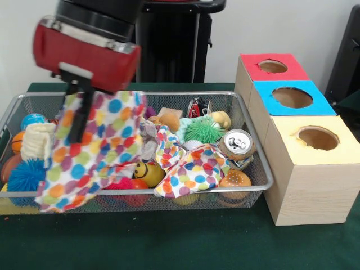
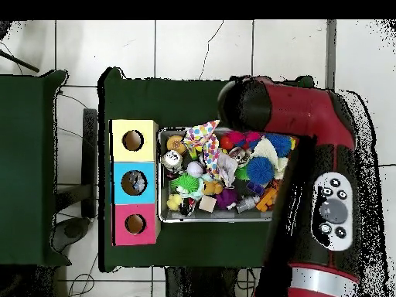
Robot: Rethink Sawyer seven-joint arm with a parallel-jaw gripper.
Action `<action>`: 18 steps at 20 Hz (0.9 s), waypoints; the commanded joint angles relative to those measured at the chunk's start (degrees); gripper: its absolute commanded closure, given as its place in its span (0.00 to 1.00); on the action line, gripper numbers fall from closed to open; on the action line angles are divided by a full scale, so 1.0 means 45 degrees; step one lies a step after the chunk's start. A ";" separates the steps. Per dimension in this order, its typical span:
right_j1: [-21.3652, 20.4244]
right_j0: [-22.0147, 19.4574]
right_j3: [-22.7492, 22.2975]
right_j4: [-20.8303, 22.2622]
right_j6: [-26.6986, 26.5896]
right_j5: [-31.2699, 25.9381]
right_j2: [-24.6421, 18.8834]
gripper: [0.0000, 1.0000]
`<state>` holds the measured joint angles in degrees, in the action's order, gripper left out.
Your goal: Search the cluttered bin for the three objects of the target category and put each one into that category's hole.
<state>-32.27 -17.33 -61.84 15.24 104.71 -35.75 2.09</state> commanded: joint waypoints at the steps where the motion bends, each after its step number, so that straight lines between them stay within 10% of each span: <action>1: -0.0646 -0.1054 -0.3839 0.0377 -0.1410 0.1450 -0.1780 1.00; 7: -0.0253 -0.0129 -0.3747 0.1944 -0.0074 0.3004 -0.0376 1.00; 18: -0.0729 0.0356 -0.2352 0.1274 -0.0661 -0.2195 0.0068 1.00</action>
<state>-35.33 -16.74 -69.67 20.00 104.71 -34.42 2.68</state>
